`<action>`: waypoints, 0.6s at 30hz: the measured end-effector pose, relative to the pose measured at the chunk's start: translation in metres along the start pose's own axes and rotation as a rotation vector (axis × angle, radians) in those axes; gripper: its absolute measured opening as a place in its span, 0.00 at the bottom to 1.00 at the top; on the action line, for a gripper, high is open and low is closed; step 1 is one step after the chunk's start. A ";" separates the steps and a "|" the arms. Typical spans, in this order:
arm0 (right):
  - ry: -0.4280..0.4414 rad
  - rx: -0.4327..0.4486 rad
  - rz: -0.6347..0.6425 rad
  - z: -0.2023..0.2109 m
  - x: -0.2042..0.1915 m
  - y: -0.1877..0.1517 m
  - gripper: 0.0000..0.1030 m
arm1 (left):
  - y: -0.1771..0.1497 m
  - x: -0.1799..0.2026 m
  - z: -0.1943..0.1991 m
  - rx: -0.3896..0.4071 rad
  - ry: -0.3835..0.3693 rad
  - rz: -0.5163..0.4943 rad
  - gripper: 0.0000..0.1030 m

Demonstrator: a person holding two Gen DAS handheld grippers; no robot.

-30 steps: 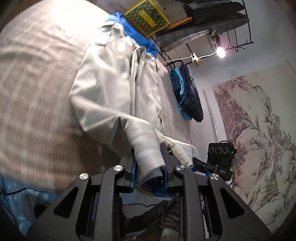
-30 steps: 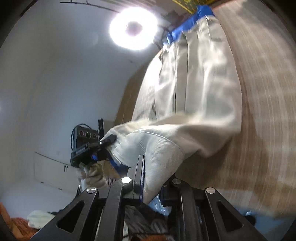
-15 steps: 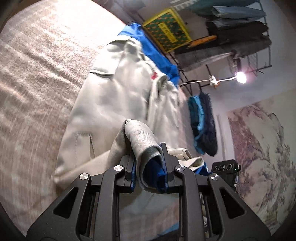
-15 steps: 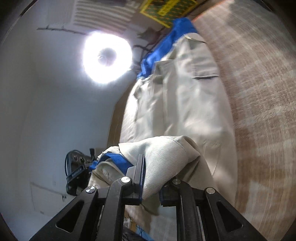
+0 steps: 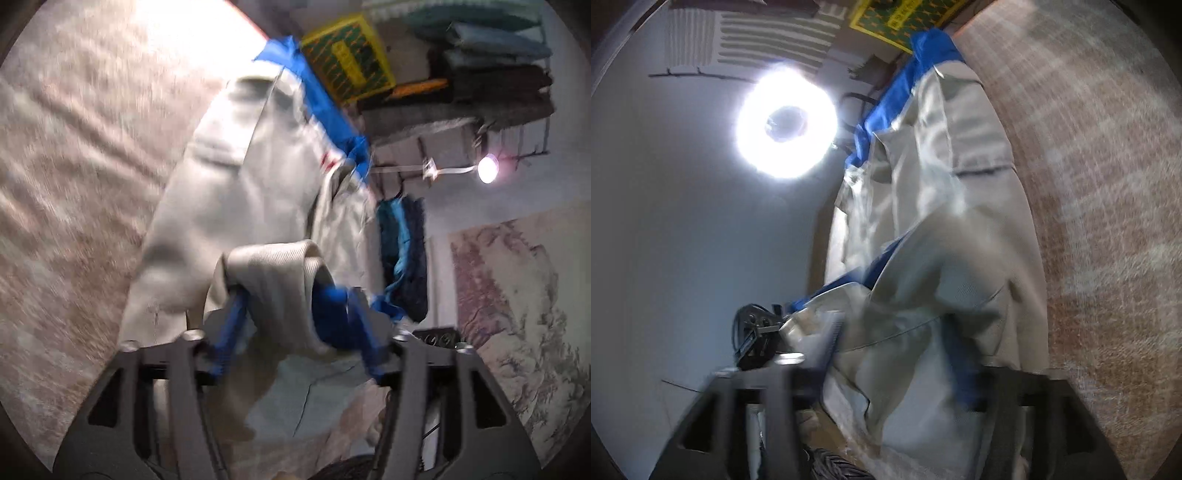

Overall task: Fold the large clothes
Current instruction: 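Open both tools to release the folded hem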

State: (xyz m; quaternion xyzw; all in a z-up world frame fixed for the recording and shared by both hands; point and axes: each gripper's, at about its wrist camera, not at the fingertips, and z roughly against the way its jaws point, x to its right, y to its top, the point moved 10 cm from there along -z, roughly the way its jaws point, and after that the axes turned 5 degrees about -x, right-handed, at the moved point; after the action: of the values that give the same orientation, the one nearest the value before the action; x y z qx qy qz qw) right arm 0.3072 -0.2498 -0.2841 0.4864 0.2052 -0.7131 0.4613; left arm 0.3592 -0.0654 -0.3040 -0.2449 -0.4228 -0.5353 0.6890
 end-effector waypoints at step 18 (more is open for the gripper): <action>-0.338 -0.026 0.262 0.027 0.028 -0.021 0.46 | -0.034 -0.027 -0.009 -0.060 0.199 -0.286 0.47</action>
State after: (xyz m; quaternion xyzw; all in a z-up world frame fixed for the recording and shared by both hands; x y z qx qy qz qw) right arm 0.2731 -0.2724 -0.2998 0.3763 0.0689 -0.7158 0.5843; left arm 0.3285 -0.0686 -0.3356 -0.1485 -0.3670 -0.6617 0.6367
